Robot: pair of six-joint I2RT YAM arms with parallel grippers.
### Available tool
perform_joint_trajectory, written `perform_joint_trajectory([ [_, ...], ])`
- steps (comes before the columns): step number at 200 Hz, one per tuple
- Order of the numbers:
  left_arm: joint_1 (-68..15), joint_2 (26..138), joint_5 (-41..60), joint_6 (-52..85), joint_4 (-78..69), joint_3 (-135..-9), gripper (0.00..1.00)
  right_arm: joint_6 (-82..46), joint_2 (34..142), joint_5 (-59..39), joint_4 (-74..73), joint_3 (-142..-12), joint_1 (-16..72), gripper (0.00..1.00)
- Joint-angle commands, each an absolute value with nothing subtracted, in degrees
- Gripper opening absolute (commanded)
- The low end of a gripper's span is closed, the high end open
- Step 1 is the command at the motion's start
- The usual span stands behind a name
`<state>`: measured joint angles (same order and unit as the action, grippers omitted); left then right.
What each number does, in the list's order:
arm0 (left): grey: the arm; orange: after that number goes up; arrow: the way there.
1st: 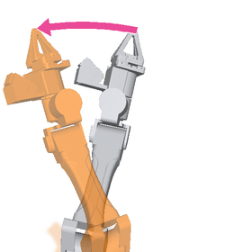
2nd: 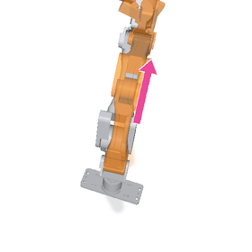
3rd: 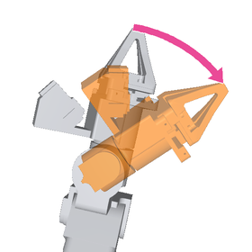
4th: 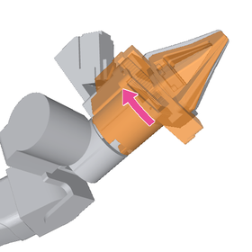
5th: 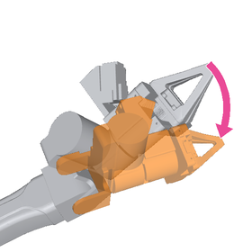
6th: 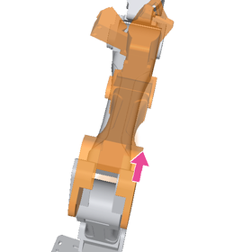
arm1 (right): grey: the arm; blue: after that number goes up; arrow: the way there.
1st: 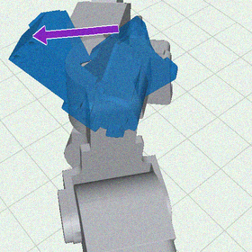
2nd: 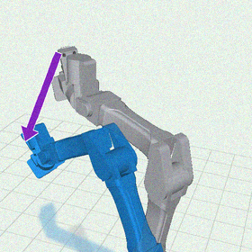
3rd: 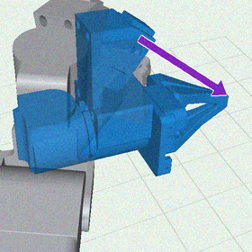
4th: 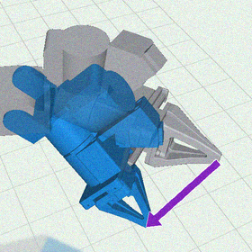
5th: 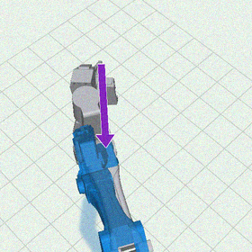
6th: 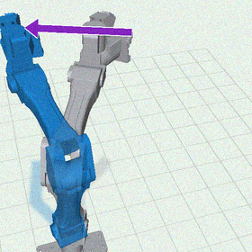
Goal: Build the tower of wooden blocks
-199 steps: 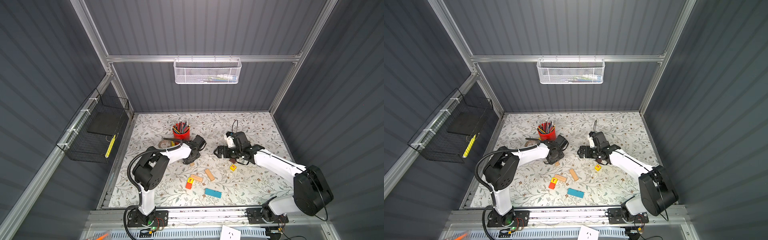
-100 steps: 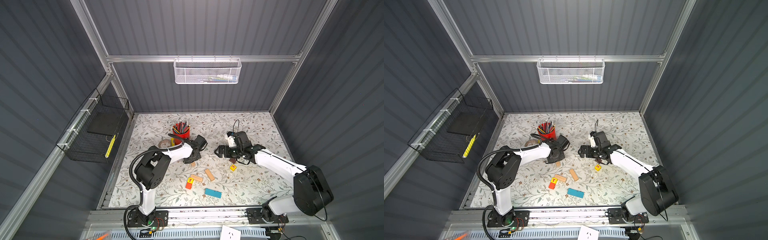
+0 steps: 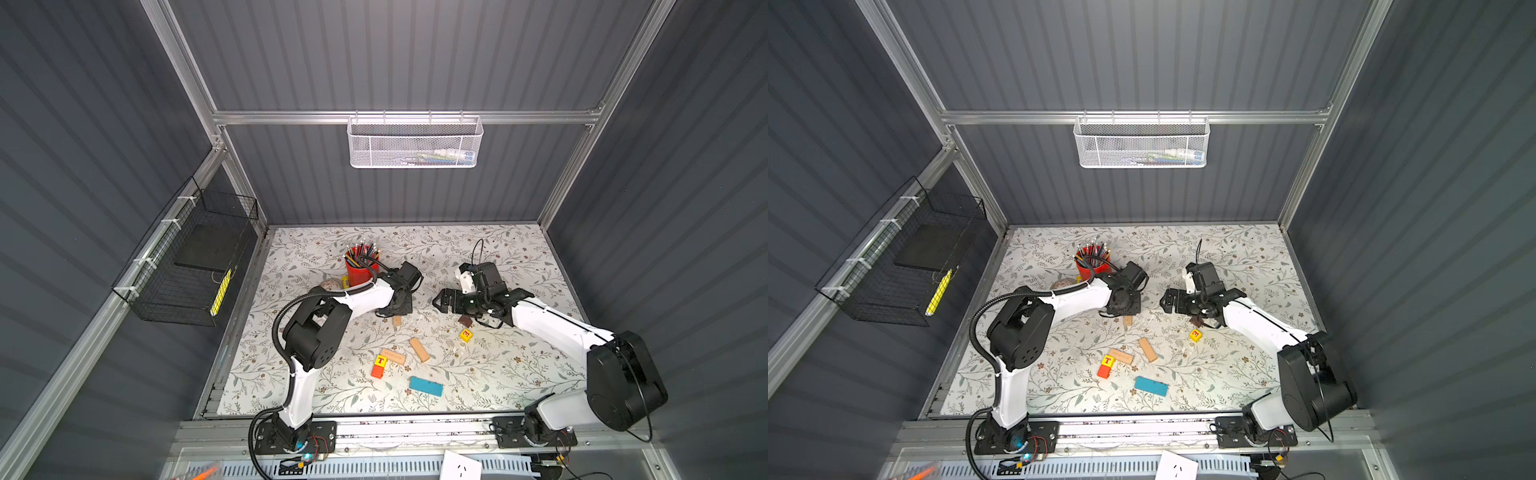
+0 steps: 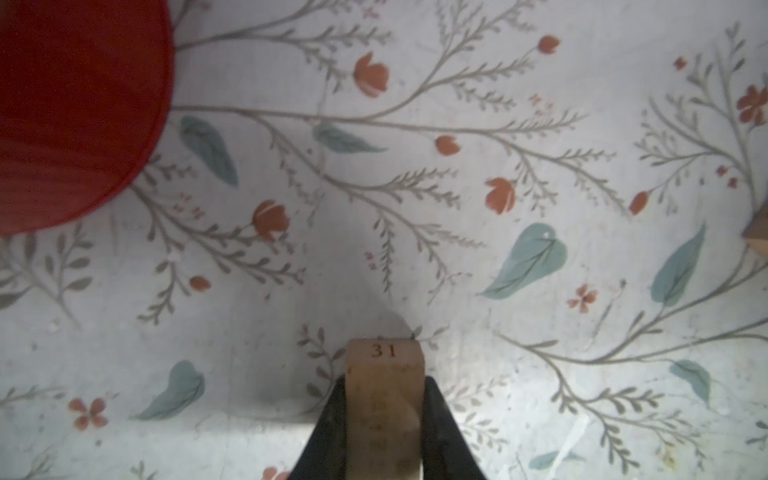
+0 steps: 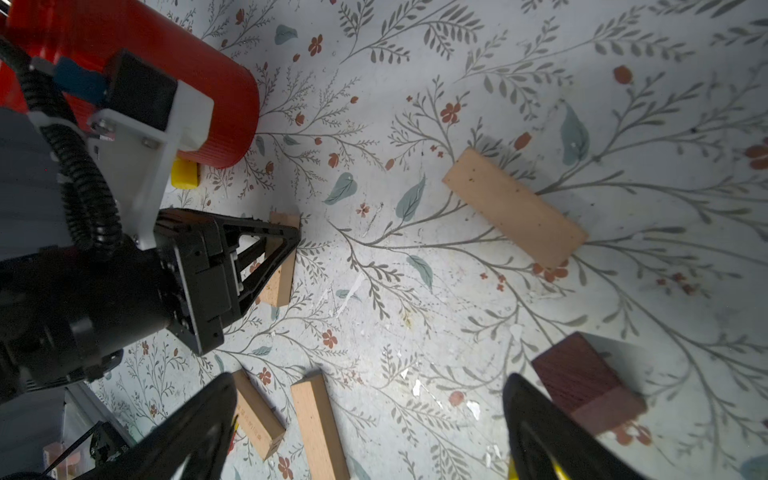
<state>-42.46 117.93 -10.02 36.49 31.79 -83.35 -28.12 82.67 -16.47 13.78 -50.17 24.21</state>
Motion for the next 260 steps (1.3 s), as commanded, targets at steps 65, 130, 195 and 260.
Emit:
perform_joint_trajectory([
  [65,-42.74,122.87,-10.74,32.97,37.31,-88.15,0.39,-28.22,83.65,-15.15,16.30,-50.91,23.99,0.99],
  [130,-42.79,124.26,-12.75,33.84,41.43,-89.60,0.40,-27.03,83.30,-14.57,19.00,-52.82,23.91,0.99],
  [195,-42.78,123.20,-12.37,35.00,40.08,-88.51,0.39,-26.28,82.85,-13.88,19.86,-53.19,23.90,0.99],
  [260,-42.76,122.48,-12.90,35.59,40.85,-89.46,0.38,-25.61,83.03,-13.96,19.86,-53.22,23.83,0.99],
])
